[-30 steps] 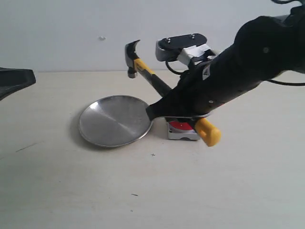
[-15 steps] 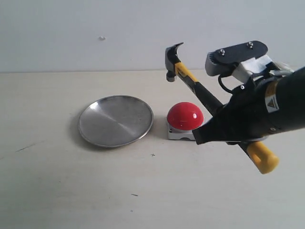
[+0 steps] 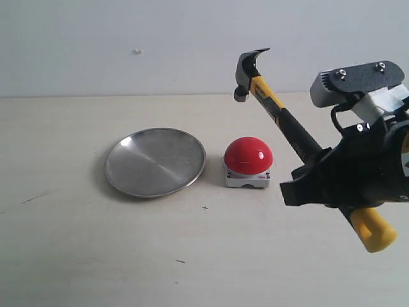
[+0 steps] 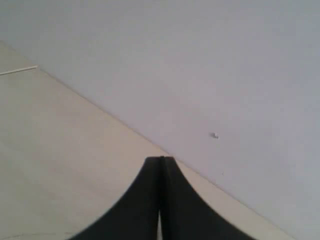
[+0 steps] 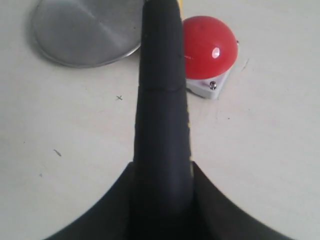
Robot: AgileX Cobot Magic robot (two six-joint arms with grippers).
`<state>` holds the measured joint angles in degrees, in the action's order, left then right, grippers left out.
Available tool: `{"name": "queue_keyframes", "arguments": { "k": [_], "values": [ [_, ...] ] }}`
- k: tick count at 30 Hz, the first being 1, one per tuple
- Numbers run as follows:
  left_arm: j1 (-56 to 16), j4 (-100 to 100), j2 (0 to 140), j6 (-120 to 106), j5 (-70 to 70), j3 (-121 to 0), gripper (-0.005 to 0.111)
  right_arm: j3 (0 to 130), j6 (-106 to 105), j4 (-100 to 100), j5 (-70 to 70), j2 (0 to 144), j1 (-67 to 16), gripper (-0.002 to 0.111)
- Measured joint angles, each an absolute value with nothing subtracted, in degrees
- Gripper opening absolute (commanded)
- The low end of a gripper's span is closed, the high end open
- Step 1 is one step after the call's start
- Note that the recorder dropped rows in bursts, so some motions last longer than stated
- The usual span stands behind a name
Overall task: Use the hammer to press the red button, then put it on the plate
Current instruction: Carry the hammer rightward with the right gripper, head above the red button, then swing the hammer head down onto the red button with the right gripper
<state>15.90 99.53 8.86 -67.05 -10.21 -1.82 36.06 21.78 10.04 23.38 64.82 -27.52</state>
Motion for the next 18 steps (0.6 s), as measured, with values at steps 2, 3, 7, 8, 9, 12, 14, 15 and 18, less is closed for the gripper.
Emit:
{"name": "queue_keyframes", "arguments": {
  "k": [2, 3, 7, 8, 9, 12, 14, 15, 18],
  "values": [
    [15.9, 99.53, 8.59, -67.05, -10.11, -1.82, 0.0, 34.0, 22.39, 9.91, 23.29, 64.71, -27.52, 0.0],
    [15.9, 99.53, 8.59, -67.05, -10.11, -1.82, 0.0, 33.59, 22.52, 9.8, 23.82, 64.71, -27.52, 0.0],
    [15.9, 99.53, 8.59, -67.05, -10.11, -1.82, 0.0, 33.45, 22.61, 9.8, 25.6, 64.82, -27.52, 0.0],
    [15.9, 99.53, 8.59, -67.05, -10.11, -1.82, 0.0, 33.45, 22.61, 9.8, 26.24, 64.82, -27.52, 0.0],
    [15.9, 99.53, 8.59, -67.05, -10.11, -1.82, 0.0, 33.45, 22.61, 9.8, 26.81, 64.82, -27.52, 0.0],
    [15.9, 99.53, 8.59, -67.05, -10.11, -1.82, 0.0, 33.45, 22.61, 9.8, 27.76, 64.94, -27.52, 0.0],
    [15.9, 99.53, 8.59, -67.05, -10.11, -1.82, 0.0, 33.45, 22.61, 10.21, 27.76, 65.58, -27.52, 0.0],
    [15.9, 99.53, 8.59, -67.05, -10.11, -1.82, 0.0, 33.45, 22.61, 10.75, 27.9, 66.2, -27.52, 0.0],
    [15.9, 99.53, 8.59, -67.05, -10.11, -1.82, 0.0, 33.45, 22.61, 11.14, 27.86, 68.56, -26.73, 0.0]
  ]
}}
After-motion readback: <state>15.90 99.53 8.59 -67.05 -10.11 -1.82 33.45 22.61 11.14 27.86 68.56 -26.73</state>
